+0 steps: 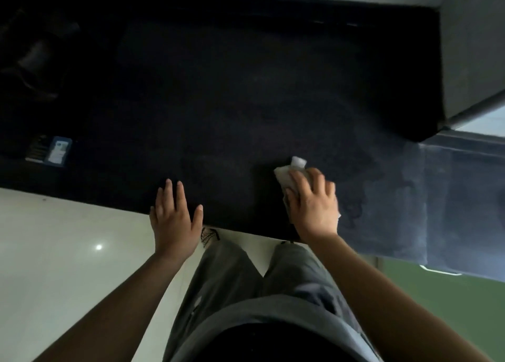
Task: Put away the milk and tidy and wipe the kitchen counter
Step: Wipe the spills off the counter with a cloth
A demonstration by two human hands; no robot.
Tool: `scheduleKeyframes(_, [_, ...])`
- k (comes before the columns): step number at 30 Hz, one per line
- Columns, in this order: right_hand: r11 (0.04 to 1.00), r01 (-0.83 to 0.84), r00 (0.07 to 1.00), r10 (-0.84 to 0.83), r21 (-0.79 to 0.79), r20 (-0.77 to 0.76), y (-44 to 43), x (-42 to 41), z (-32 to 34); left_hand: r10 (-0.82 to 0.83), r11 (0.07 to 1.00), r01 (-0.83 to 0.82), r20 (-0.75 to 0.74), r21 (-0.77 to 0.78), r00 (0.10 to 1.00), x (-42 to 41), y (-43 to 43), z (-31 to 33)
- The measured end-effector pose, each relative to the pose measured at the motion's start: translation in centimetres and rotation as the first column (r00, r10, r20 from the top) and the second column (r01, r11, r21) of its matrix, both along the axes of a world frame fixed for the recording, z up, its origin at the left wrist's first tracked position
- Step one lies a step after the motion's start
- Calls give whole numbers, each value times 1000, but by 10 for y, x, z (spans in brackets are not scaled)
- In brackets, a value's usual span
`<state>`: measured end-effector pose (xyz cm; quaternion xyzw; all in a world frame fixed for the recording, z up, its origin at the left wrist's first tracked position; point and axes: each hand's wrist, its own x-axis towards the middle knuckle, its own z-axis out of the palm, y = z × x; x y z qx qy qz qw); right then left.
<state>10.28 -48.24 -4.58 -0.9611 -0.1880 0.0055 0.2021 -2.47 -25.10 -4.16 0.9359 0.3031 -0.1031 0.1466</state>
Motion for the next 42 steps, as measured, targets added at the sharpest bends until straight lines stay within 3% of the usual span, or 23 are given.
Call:
scheduleKeyframes(6, [938, 344, 934, -346, -40, -88, 22, 38, -2, -9, 999, 9, 9, 33, 1000, 0, 1, 0])
scheduleKeyframes(13, [997, -55, 998, 53, -52, -42, 38, -4, -3, -28, 999, 28, 5, 35, 1000, -3, 4, -2])
scheduleKeyframes(16, [988, -132, 990, 135, -85, 28, 11, -8, -5, -54, 999, 54, 18, -3, 998, -7, 10, -2])
scheduleKeyframes(19, [993, 106, 994, -107, -50, -21, 12, 7, 0, -121, 992, 122, 24, -23, 992, -12, 21, 0])
scheduleKeyframes(22, [928, 367, 919, -373, -70, -124, 37, 9, 9, -184, 982, 185, 20, -42, 983, -16, 32, 3])
scheduleKeyframes(28, [959, 280, 928, -284, -51, -240, 19, -16, 27, -300, 954, 298, -38, -45, 953, -13, 49, 11])
scheduleKeyframes(32, [929, 371, 899, -361, -7, -250, -6, -48, 40, -399, 917, 398, -71, -27, 914, -9, 55, 16])
scheduleKeyframes(37, [852, 517, 843, -491, 79, -220, -38, -89, 53, -535, 843, 536, 29, -36, 844, 10, 33, 38])
scheduleKeyframes(42, [762, 634, 770, -606, 131, -200, -81, -115, 61, -626, 746, 647, 167, -154, 762, 33, -26, 53])
